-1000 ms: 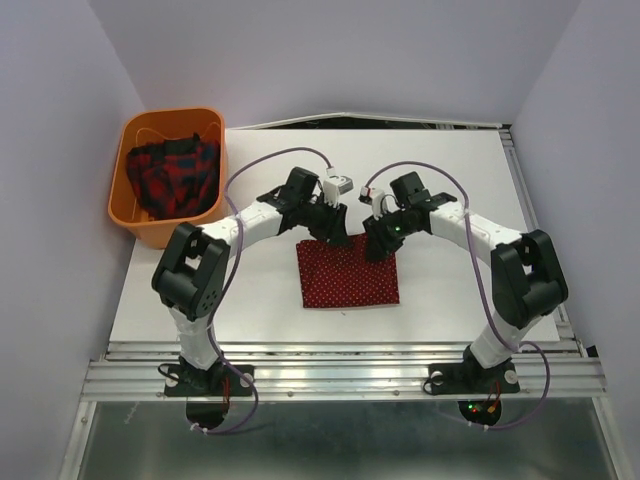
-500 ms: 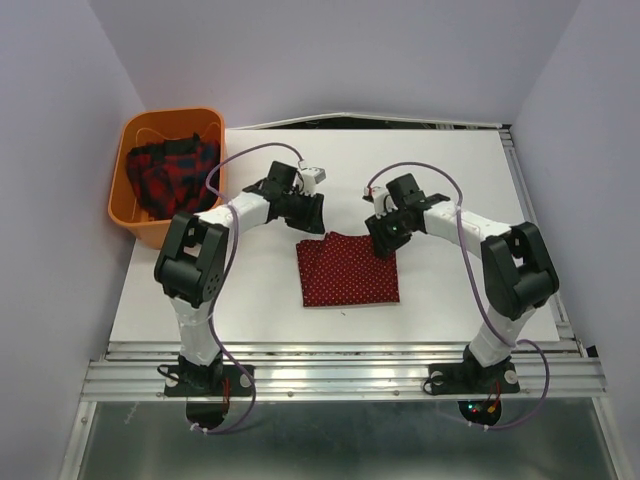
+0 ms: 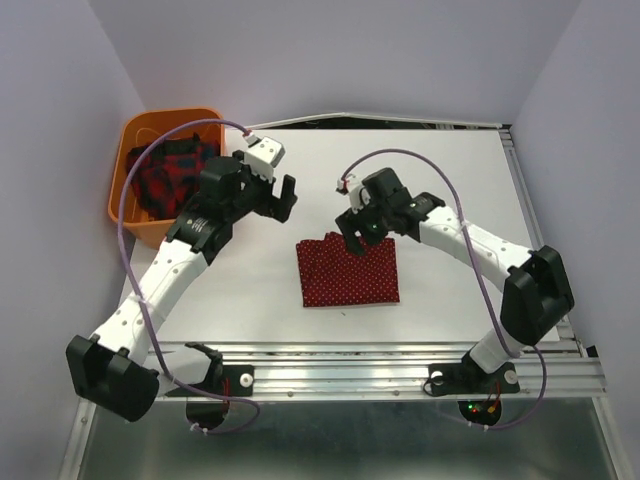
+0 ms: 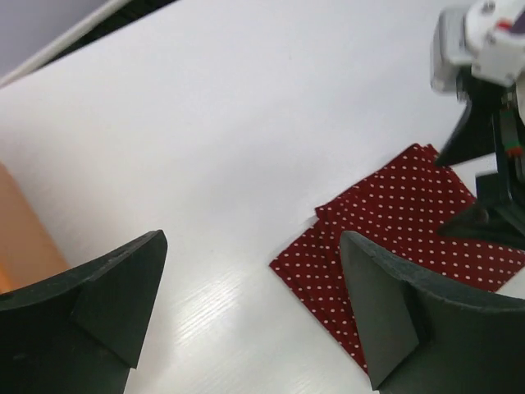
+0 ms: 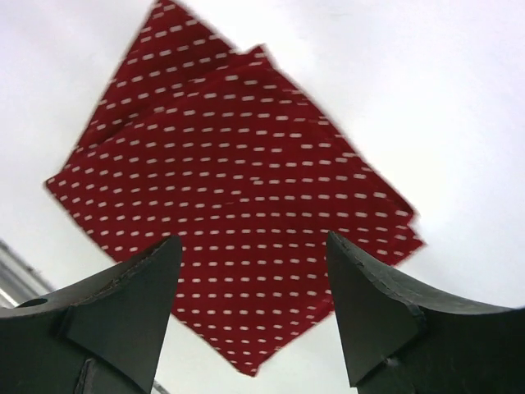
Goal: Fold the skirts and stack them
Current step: Neatly place the folded skirt to the corner
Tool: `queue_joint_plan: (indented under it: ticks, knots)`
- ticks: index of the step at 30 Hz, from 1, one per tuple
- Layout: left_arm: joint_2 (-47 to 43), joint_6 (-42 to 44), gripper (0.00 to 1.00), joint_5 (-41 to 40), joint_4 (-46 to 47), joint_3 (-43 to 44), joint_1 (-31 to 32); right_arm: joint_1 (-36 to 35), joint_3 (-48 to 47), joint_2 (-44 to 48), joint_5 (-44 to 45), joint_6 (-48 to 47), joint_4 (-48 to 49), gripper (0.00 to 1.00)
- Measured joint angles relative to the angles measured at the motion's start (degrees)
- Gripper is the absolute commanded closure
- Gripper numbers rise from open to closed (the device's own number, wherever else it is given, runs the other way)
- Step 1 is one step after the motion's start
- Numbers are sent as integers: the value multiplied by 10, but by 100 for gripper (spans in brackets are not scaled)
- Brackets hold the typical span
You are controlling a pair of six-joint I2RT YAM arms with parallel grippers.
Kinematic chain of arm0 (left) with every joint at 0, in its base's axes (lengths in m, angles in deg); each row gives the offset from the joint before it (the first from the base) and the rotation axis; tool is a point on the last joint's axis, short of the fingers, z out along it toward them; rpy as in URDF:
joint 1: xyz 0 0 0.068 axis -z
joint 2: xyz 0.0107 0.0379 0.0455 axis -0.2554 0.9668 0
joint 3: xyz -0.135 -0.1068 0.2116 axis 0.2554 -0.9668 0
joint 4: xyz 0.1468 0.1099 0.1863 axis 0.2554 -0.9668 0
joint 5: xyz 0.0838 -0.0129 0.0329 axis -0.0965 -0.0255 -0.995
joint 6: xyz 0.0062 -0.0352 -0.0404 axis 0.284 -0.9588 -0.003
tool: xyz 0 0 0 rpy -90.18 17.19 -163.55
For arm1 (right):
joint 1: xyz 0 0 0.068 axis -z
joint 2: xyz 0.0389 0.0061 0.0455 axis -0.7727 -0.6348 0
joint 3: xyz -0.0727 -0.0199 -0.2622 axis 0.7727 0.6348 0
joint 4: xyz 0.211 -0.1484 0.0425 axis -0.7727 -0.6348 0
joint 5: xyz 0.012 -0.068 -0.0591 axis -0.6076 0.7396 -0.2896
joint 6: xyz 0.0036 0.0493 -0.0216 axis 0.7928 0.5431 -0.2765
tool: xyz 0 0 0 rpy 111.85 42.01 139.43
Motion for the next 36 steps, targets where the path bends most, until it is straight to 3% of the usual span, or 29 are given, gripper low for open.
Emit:
queue_joint_plan:
  ticks: [5,11,15,18,22,28,36]
  knots:
    - [-46,31,1,-58,-9,-21,-16,-60,34,-24,-16,8,-1,24]
    - [-44,52,1,-67,-59,-50,-50,-53,46,-129,4,8,7,16]
    - [-49,65,2,-64,-70,-50,-57,-32,54,-122,5,-2,10,17]
    - [-55,74,2,-63,-72,-50,-59,26,77,-107,-12,-36,13,18]
    - [-56,75,1,-55,-71,-52,-61,154,101,-88,-11,-106,10,17]
    - [-34,75,1,-35,-65,-52,-63,330,114,-84,12,-279,12,17]
    - [-5,75,2,-23,-72,-52,-63,486,16,-158,-16,-429,-41,17]
